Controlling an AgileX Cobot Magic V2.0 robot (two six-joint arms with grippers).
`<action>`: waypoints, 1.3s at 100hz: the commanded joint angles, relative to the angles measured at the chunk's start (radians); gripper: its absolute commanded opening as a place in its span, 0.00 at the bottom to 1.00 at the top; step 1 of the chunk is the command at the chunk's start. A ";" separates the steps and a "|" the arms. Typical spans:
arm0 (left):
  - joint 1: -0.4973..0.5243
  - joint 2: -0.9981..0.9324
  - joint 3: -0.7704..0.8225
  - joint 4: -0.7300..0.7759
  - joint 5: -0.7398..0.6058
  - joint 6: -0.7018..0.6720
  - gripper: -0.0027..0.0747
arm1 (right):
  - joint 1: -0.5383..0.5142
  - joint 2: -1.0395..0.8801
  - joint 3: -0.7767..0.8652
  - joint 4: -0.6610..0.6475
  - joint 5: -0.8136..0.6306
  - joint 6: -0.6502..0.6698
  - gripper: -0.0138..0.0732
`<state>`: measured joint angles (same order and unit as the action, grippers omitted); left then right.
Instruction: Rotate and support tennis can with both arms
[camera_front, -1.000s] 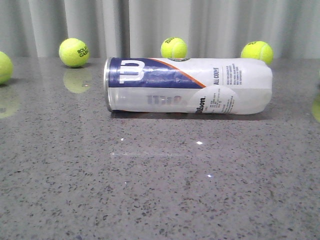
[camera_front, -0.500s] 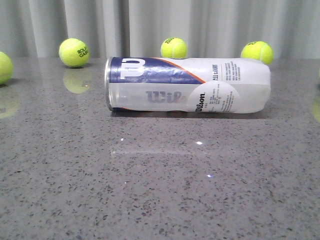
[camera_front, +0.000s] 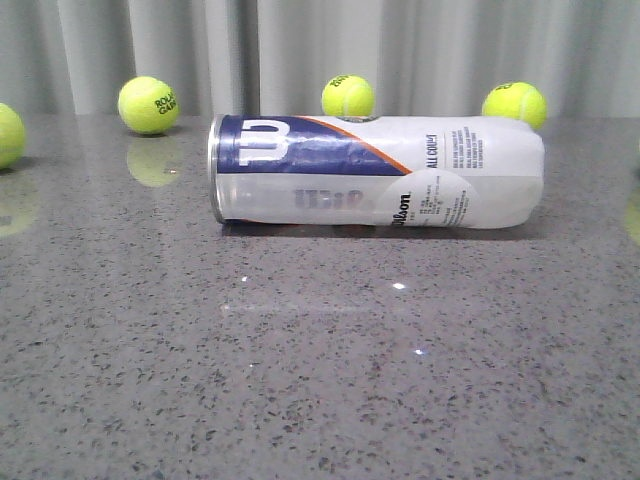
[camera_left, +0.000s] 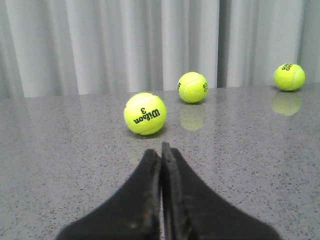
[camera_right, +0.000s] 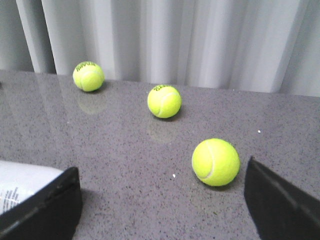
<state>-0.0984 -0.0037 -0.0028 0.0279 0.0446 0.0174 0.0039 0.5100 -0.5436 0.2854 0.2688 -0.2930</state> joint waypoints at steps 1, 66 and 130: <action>0.003 -0.038 0.048 -0.007 -0.083 -0.009 0.01 | -0.008 -0.001 -0.024 0.017 -0.094 0.005 0.86; 0.003 -0.038 0.048 -0.007 -0.083 -0.009 0.01 | -0.008 -0.001 -0.024 0.017 -0.089 0.005 0.08; 0.003 -0.038 0.036 -0.028 -0.119 -0.009 0.01 | -0.008 -0.001 -0.024 0.017 -0.089 0.005 0.08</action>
<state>-0.0984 -0.0037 -0.0028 0.0226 0.0200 0.0174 0.0039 0.5100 -0.5436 0.2917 0.2597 -0.2905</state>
